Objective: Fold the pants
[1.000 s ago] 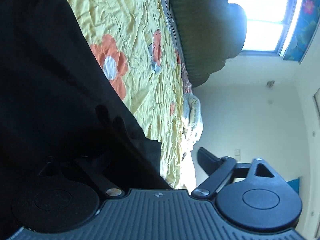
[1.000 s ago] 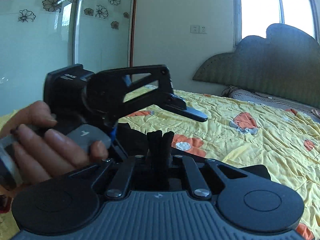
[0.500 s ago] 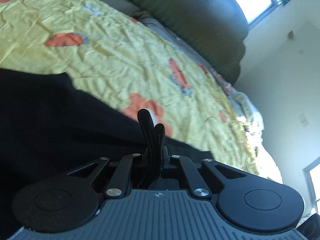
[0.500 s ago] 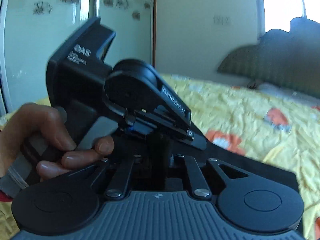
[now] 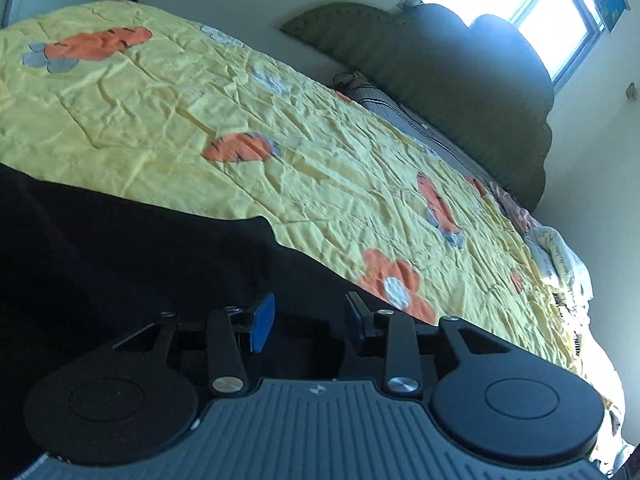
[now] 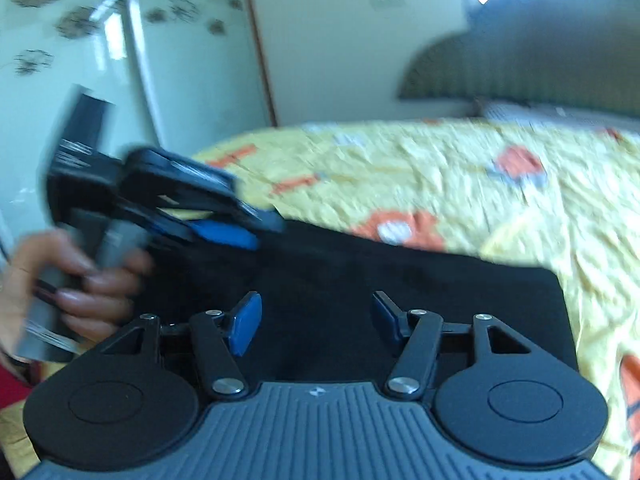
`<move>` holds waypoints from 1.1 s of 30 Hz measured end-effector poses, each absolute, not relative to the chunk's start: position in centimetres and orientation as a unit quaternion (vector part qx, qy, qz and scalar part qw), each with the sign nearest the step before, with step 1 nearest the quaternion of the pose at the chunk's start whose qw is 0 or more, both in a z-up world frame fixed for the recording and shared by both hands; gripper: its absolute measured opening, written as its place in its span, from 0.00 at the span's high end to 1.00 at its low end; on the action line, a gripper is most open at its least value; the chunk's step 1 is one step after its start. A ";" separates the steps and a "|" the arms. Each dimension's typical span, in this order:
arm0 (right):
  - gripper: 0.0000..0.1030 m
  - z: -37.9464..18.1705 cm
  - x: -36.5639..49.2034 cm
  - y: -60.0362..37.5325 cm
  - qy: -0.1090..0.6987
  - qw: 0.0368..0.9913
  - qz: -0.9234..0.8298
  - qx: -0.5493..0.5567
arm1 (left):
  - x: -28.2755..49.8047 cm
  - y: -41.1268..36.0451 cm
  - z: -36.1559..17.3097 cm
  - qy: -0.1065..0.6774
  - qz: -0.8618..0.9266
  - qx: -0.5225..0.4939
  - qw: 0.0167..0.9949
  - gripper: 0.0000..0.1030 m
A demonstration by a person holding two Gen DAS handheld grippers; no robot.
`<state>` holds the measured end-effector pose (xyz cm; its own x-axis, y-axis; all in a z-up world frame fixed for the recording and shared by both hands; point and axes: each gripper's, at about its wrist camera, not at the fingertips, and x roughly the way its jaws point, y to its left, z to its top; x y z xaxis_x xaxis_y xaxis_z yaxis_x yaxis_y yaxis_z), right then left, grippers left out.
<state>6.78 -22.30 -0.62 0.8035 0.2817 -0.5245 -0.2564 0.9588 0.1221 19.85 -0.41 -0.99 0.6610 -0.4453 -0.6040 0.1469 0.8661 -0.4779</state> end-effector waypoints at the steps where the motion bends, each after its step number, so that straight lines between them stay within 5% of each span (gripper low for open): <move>1: 0.42 -1.2 7.2 -22.1 0.293 0.945 0.143 0.022 | 19.8 -0.4 -0.7 0.380 -0.163 -0.188 0.891 0.58; 7: 0.42 -1.4 6.5 -19.2 0.278 0.951 0.125 -0.046 | 18.3 -3.0 -0.7 0.395 -0.171 -0.090 0.898 0.48; 13: 0.40 -2.2 9.8 -19.6 0.316 0.942 0.085 -0.069 | 18.8 -7.4 -1.9 0.373 -0.128 0.065 0.917 0.22; 14: 0.32 -2.4 10.4 -19.9 0.315 0.944 0.082 -0.059 | 19.1 -7.8 -2.0 0.367 -0.112 0.079 0.920 0.21; 33: 0.24 -1.2 9.2 -20.3 0.310 0.946 0.071 -0.068 | 16.3 -7.8 -2.0 0.339 -0.095 0.116 0.929 0.13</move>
<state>9.21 -20.26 -1.22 0.7981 0.0915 -0.5955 -0.1761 0.9807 -0.0853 16.25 -7.78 -1.99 0.7525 -0.0968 -0.6514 0.2546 0.9550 0.1523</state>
